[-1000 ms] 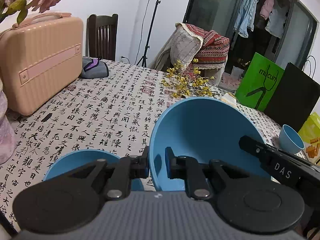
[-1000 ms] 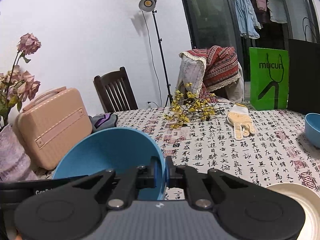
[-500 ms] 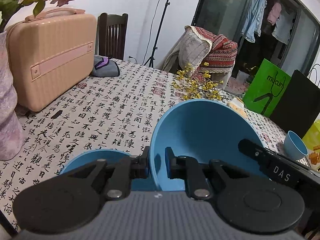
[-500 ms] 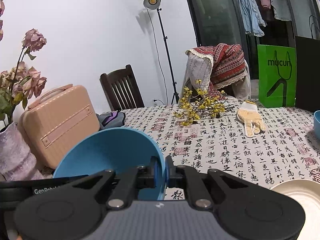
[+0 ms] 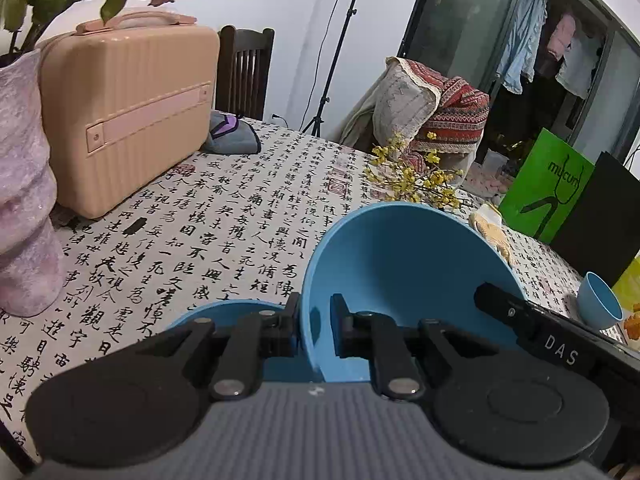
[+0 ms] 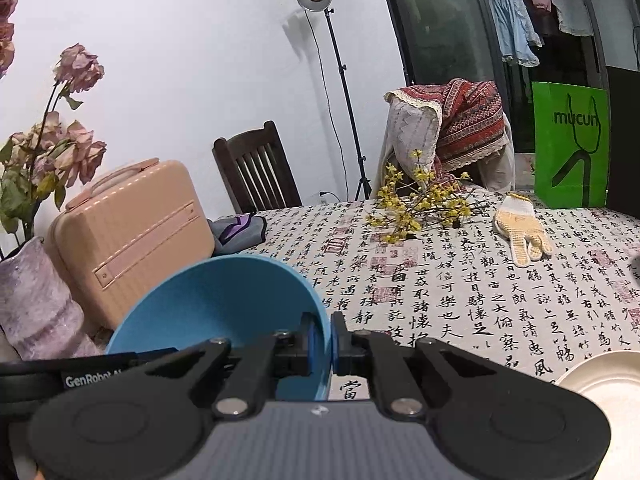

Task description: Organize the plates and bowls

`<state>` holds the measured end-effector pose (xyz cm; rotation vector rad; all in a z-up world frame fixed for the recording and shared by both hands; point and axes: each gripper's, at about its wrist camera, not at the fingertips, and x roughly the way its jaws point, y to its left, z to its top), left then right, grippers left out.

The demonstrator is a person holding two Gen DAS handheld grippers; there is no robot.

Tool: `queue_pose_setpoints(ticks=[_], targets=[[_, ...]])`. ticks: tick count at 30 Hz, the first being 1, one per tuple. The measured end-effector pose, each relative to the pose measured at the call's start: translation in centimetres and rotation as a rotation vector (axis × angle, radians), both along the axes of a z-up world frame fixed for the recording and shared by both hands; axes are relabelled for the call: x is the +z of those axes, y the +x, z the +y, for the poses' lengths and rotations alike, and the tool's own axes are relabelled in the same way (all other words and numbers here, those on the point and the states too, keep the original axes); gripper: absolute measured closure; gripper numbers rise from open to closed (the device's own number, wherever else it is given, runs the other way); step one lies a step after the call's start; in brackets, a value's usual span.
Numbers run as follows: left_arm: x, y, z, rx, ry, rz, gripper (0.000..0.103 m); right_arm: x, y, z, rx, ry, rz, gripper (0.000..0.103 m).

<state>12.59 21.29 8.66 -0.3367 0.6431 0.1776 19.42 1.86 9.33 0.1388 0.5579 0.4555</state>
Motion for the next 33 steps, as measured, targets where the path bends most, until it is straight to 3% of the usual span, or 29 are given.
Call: queue_pose_setpoints(ticks=[33], targets=[[-0.9,-2.0,4.2,0.084,-0.002,0.013,0.088,-0.7,-0.6,4.8,0.074,-0.015,0.022,0.095]])
